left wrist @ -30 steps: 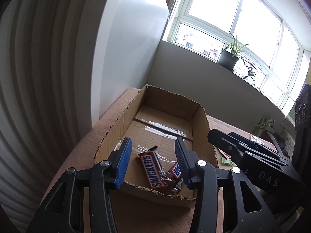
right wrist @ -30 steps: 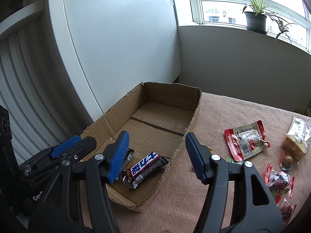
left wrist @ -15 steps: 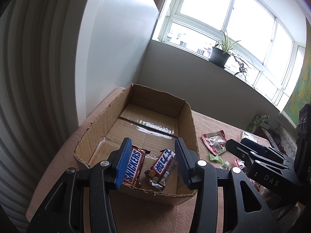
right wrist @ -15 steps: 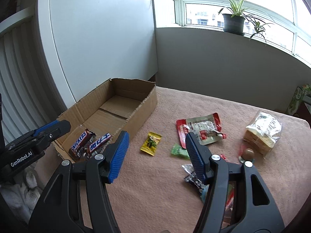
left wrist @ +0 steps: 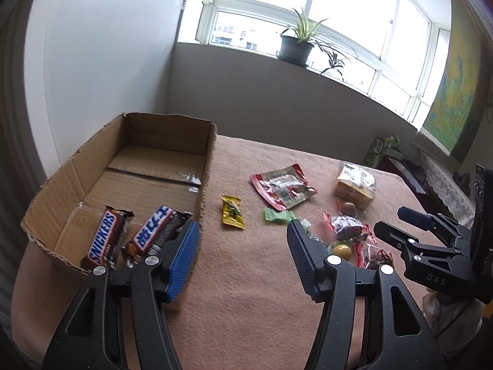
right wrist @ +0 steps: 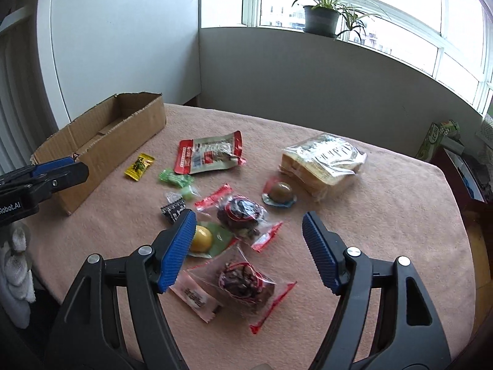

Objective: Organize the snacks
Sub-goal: 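Move the left gripper to the yellow ball candy while the right approaches a red-striped bag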

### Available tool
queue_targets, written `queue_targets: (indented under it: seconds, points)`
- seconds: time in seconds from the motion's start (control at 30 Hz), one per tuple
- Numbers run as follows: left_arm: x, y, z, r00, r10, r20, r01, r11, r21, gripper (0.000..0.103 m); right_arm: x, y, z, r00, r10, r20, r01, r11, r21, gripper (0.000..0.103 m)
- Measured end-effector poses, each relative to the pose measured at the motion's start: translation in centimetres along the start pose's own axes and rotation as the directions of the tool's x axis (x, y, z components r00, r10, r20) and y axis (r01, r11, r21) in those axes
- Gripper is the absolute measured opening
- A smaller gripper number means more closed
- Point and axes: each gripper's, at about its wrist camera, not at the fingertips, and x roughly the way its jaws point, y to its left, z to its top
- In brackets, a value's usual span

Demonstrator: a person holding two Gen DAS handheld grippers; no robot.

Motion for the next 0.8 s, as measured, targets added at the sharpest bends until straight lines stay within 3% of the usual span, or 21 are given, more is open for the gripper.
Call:
queue_targets:
  seconds: [0.4,0.7,0.8]
  points:
    - [3.6,-7.4,-1.7,0.991,-0.066,-0.113,0.082,0.986,0.143,0.059,0.9,-1.6,-3.7,0.996,0.058,-0.071,-0.062,0.997,-0.054,0.074]
    - [5.8,-9.4,-2.2,0.986,-0.058,-0.159,0.088,0.979,0.185,0.059,0.7,-1.9,-3.7,0.991,0.114,-0.062,-0.118,0.991,-0.059,0.074]
    - [6.1,-9.6,-2.2,0.985,-0.058,-0.165,0.089,0.978,0.189,0.053,1.0,-1.5,-3.7,0.991,0.120,-0.065,-0.125,0.988,-0.087,0.074]
